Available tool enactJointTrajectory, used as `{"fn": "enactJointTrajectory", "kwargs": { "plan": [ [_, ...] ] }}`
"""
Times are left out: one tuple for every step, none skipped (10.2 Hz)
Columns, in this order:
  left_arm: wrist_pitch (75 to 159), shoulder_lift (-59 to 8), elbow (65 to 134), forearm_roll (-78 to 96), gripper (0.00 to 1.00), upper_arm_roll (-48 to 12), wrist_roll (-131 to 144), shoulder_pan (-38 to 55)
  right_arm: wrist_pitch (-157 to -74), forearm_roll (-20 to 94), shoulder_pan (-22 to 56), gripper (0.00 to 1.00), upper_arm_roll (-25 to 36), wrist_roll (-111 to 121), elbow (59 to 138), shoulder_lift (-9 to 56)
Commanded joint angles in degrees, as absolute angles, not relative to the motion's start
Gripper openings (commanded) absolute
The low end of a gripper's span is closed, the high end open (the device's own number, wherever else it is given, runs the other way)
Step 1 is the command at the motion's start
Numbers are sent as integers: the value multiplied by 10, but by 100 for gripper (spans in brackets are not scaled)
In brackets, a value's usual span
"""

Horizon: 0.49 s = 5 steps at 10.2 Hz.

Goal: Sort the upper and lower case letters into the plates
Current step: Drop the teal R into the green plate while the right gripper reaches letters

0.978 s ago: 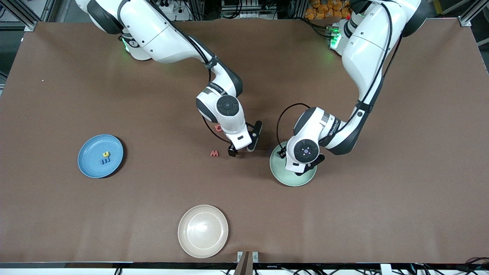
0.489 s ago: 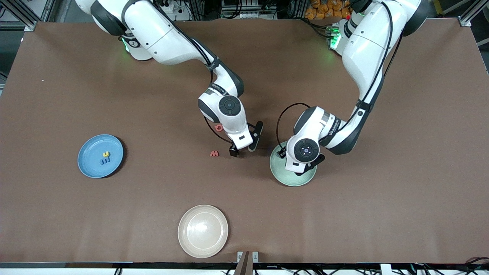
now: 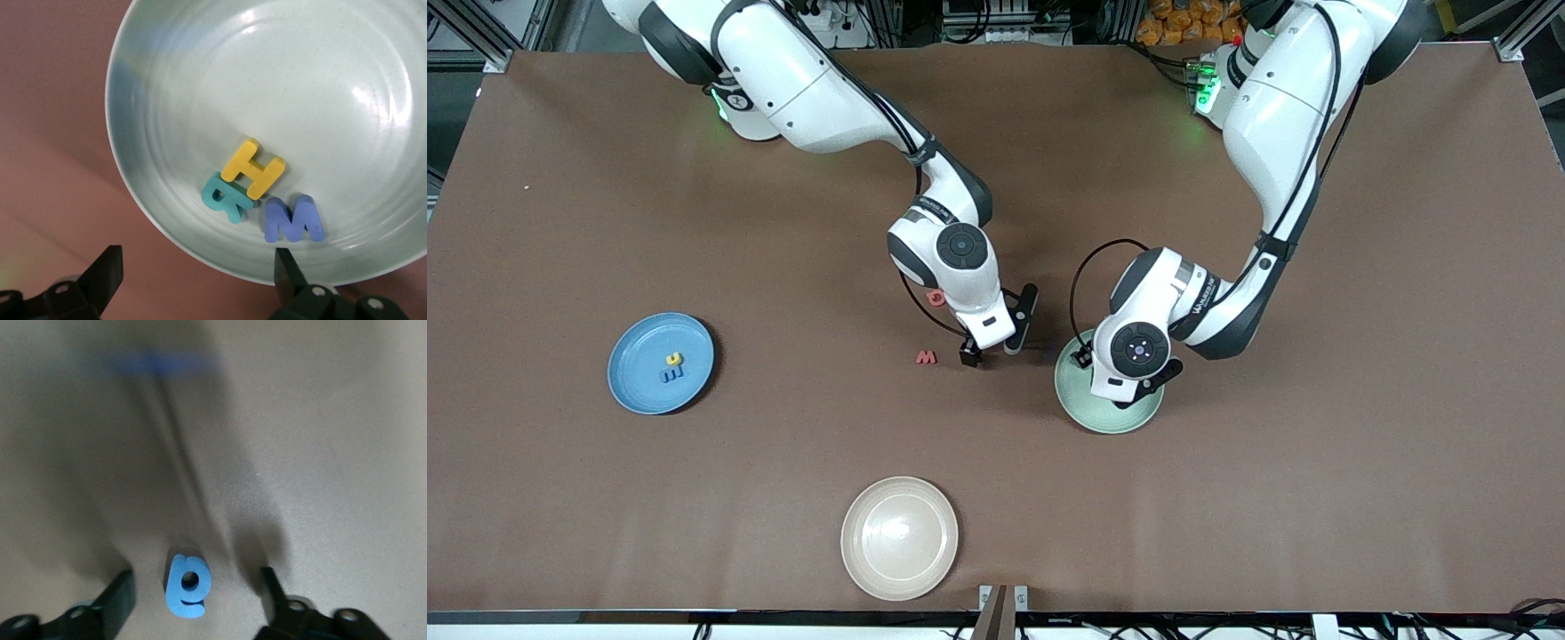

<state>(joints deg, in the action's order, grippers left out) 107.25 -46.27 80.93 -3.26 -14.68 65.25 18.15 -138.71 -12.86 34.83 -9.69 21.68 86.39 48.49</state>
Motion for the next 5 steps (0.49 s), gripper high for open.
{"fn": "enactJointTrajectory", "kwargs": {
  "plan": [
    [1065, -451, 817, -40, 100, -147, 654, 184, -1384, -150, 351, 0, -91, 205, 854, 490],
    [1065, -451, 817, -40, 100, -147, 654, 184, -1382, -150, 350, 0, -91, 205, 854, 490],
    [1065, -449, 817, -41, 100, -147, 655, 186, -1380, -150, 349, 0, -91, 206, 854, 489],
    [1065, -449, 816, -41, 100, -147, 655, 188, -1379, -150, 349, 0, -91, 205, 854, 488],
    [1065, -451, 816, -40, 100, -147, 655, 188, -1378, -150, 348, 0, -91, 203, 853, 486]
  ]
}}
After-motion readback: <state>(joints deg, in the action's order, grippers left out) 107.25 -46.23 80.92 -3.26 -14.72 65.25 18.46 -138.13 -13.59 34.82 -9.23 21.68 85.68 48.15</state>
